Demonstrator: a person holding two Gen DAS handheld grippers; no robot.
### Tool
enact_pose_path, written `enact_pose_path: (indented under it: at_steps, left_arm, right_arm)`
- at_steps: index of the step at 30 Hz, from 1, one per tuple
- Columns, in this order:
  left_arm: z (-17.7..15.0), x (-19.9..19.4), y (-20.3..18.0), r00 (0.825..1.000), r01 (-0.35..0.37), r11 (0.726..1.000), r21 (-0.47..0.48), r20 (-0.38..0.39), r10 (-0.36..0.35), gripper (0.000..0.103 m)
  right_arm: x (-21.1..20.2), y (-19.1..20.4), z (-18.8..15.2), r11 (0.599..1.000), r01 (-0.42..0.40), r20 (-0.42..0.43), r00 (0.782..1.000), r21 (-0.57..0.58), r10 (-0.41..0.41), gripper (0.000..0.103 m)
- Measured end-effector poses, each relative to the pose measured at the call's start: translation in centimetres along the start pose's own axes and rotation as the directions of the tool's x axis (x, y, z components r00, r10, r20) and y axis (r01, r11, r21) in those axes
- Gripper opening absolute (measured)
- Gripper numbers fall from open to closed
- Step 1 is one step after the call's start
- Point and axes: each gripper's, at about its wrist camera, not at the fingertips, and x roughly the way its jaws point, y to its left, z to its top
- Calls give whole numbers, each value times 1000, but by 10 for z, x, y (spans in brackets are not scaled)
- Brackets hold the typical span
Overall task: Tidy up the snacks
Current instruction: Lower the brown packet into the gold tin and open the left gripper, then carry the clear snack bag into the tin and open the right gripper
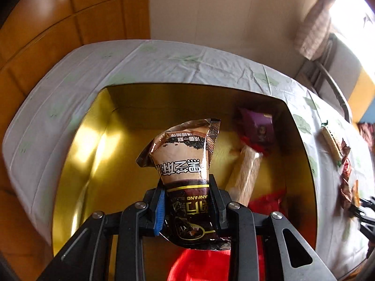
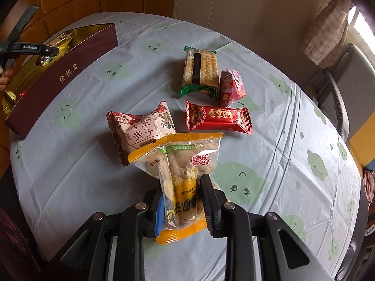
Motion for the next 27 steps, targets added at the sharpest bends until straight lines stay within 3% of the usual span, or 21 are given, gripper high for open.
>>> enact_pose_path:
  at_steps: [6,11,21,27]
  left_arm:
    - [30,30,-24,1000,-23,998,65,-19,24,35]
    - [40,37,-24,1000,-27,999,18,1,27,40]
    - [-13,-27,-25,986,-135,989,-58,93,140,42]
    - [-54,-69,-37,975,-127,990,-56,177,135,47]
  right_arm:
    - [0,0,0,1000,0,0,1000,0,0,28]
    - [1,0,0,1000,3,-3,1000,-8,-3,29]
    - [2,3,0,999,25,-3,1000,-36,-26,29]
    - [1,8,-3,999,35,5,999,-38,-35,30]
